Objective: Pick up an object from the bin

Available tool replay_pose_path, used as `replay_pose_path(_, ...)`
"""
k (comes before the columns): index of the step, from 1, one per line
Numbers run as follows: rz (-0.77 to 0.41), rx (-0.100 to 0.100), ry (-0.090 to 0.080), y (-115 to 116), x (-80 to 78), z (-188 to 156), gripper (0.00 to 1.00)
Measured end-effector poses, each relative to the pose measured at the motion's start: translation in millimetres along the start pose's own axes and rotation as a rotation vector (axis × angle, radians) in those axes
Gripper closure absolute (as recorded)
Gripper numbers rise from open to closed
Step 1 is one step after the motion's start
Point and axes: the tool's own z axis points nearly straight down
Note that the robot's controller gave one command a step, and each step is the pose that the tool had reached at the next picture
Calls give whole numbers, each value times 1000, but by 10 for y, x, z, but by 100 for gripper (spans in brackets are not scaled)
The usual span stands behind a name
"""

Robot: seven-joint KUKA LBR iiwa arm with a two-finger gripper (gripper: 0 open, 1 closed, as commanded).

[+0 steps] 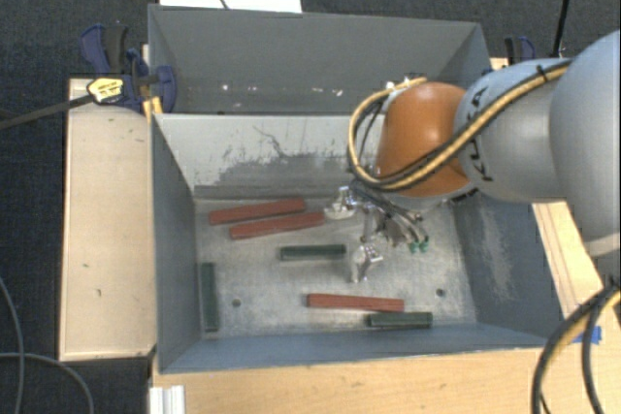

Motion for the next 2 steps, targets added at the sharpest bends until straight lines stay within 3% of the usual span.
replay_pose_path(1,182,-1,-8,626,-286,-20,100)
replay_pose_path(2,181,-1,-8,626,-286,-20,100)
